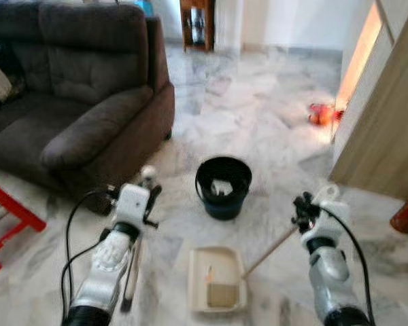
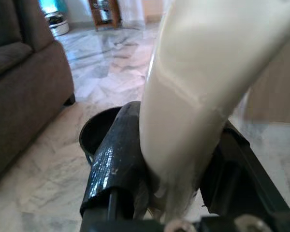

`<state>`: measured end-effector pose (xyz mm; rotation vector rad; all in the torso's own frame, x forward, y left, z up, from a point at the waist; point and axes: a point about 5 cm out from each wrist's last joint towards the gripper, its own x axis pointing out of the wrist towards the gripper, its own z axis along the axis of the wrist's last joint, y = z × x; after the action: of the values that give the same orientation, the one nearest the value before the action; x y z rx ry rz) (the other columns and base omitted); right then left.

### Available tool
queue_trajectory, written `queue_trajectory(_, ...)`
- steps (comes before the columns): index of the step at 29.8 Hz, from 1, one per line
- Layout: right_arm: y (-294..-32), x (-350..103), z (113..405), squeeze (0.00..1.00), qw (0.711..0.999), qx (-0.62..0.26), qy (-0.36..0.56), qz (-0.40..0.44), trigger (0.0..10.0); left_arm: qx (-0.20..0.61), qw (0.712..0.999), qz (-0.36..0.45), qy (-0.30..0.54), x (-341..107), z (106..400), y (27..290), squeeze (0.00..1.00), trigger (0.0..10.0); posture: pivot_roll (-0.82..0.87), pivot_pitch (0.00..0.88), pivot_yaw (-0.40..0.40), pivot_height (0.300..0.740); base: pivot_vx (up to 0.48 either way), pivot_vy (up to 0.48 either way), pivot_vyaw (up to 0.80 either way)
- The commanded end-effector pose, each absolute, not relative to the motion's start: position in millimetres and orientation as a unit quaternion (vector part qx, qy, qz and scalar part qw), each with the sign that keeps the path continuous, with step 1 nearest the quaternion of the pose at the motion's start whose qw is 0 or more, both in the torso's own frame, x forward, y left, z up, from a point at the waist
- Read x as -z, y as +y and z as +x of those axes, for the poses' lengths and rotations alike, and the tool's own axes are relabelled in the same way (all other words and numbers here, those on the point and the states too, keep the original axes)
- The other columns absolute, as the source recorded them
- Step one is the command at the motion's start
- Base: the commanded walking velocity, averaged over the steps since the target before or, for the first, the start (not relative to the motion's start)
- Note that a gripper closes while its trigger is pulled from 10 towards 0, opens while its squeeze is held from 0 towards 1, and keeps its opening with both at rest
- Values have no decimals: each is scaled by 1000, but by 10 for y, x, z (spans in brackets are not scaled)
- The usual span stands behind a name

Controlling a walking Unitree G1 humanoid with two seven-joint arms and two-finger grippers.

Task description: Sweep floor

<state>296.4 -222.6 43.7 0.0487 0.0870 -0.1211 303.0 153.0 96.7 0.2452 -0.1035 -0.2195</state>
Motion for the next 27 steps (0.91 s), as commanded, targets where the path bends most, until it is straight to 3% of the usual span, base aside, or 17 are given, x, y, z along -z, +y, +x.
queue_trajectory(1, -2125, -584, 3069, 0, 999, 44, 10, 28, 10000, 98, 985, 129, -58, -1007, 3039, 1608, 0, 10000, 114, 0, 28, 740, 289, 0, 0)
queue_trajectory(27, -2070, -602, 3087, 0, 999, 26, 10, 41, 10000, 99, 985, 131, -57, -1004, 3048, 1610, 0, 10000, 116, 0, 29, 740, 286, 0, 46)
